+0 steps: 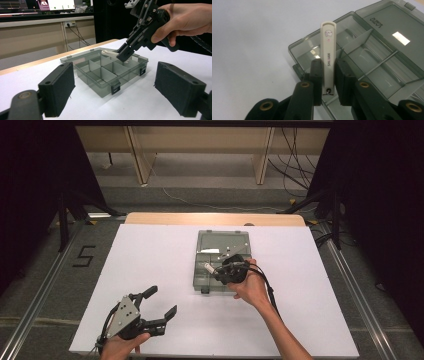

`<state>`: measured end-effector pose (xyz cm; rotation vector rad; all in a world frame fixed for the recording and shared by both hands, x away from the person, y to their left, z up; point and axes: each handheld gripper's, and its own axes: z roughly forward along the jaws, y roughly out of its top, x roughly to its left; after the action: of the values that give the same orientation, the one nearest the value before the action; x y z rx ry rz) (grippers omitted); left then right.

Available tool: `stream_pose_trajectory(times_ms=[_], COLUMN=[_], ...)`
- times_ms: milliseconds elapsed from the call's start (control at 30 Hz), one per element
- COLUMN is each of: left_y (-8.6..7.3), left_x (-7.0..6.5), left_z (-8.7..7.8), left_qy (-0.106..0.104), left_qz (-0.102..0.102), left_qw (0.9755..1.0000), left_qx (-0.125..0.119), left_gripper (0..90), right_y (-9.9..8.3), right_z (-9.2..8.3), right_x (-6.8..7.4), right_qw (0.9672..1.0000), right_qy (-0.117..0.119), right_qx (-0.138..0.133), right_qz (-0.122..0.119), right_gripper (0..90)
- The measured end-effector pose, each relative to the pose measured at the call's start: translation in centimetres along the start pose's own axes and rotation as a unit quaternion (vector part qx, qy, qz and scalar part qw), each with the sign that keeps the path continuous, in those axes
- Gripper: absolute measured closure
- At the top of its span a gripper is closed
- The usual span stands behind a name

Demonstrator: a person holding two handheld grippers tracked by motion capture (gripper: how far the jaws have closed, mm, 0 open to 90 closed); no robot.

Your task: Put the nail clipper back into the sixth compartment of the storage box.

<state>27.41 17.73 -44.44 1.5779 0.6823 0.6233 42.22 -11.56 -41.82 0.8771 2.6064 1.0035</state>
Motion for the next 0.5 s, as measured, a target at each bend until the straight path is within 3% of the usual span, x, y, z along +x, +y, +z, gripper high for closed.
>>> stream_pose_trajectory(times_ms=[200,267,300,500], left_y=[0.0,0.0,0.0,0.0], left_x=[0.0,0.0,0.0,0.0], left_z=[0.0,0.0,0.0,0.1], left_qy=[0.0,-0.001,0.0,-0.004], left_qz=[0.0,-0.001,-0.001,-0.002], left_qw=[1.0,1.0,1.0,1.0], left_qx=[0.0,-0.003,-0.003,-0.008], left_gripper=[15.8,15.8,15.8,15.8], right_y=[0.0,0.0,0.0,-0.1], right_z=[0.7,0.8,1.0,1.5], right_x=[-0.1,0.0,-0.1,-0.1], right_qw=[1.0,0.9997,0.9999,0.9995], right_qy=[0.0,0.004,0.0,0.001], right_qx=[0.001,0.009,0.006,0.016], right_qz=[0.01,0.024,0.013,0.027], right_gripper=[77.3,77.3,77.3,77.3])
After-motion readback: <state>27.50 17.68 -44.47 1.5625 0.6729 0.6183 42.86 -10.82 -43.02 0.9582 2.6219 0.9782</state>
